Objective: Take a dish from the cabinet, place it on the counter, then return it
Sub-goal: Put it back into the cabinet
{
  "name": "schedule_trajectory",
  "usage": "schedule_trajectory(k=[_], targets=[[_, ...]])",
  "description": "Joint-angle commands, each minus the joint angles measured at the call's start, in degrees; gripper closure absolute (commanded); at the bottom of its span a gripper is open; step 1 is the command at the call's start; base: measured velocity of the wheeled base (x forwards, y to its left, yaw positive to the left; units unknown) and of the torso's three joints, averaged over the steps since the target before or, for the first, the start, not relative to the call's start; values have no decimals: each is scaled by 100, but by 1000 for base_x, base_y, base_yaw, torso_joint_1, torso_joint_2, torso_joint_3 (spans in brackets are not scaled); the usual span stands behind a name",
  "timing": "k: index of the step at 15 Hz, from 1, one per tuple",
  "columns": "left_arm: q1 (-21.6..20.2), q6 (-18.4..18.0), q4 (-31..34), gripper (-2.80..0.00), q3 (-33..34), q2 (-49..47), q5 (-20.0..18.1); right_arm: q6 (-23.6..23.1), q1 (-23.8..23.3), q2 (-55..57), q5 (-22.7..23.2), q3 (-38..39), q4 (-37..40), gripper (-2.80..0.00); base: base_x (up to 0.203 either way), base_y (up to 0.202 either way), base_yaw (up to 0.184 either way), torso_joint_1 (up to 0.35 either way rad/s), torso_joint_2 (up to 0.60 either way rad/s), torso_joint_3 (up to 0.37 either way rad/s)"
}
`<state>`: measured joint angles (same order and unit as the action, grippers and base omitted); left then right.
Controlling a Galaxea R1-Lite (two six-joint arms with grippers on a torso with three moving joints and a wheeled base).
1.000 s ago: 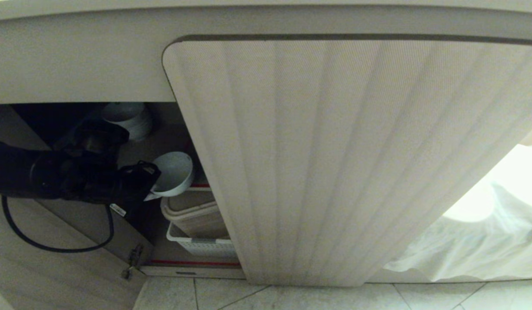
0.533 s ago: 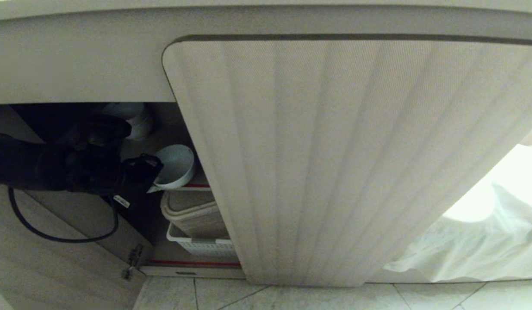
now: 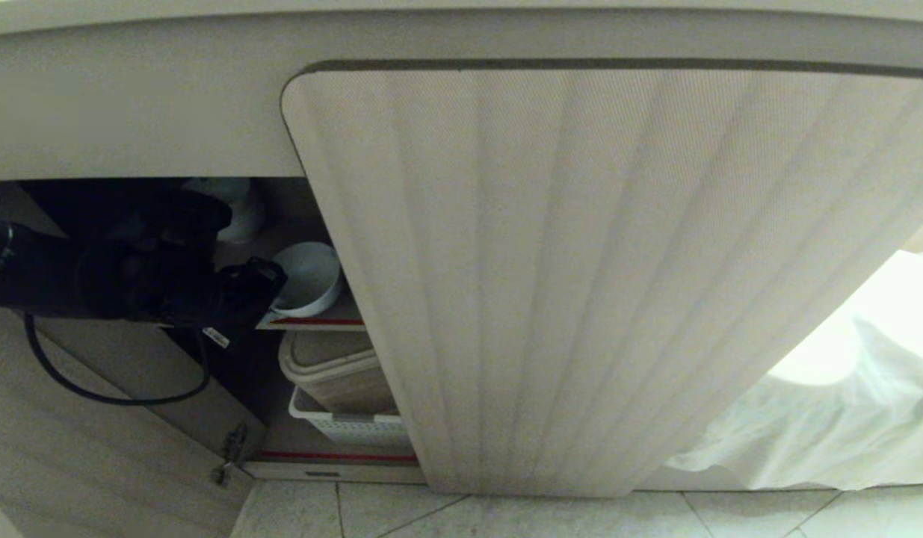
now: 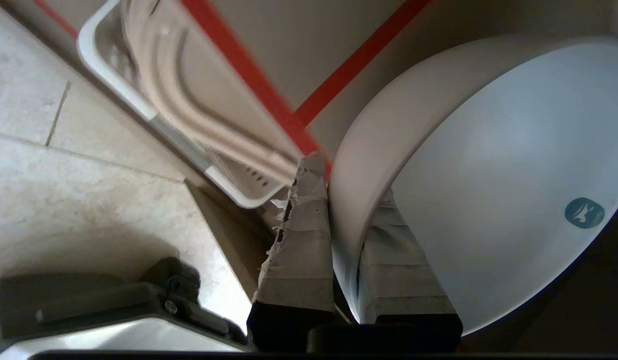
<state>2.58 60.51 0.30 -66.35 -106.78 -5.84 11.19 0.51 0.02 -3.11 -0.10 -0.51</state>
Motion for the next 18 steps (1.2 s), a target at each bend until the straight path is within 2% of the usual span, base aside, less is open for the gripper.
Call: schedule_trajectory(k=[1,18], targets=[[-2,-175,-4,0,-43,-53,-5,6,2,-2,-6,1,-2,0,0,0,0,0,0,0],[-4,-248,-41,0,-302,-273,4,6,2,-2,-6,1,-2,0,0,0,0,0,0,0]])
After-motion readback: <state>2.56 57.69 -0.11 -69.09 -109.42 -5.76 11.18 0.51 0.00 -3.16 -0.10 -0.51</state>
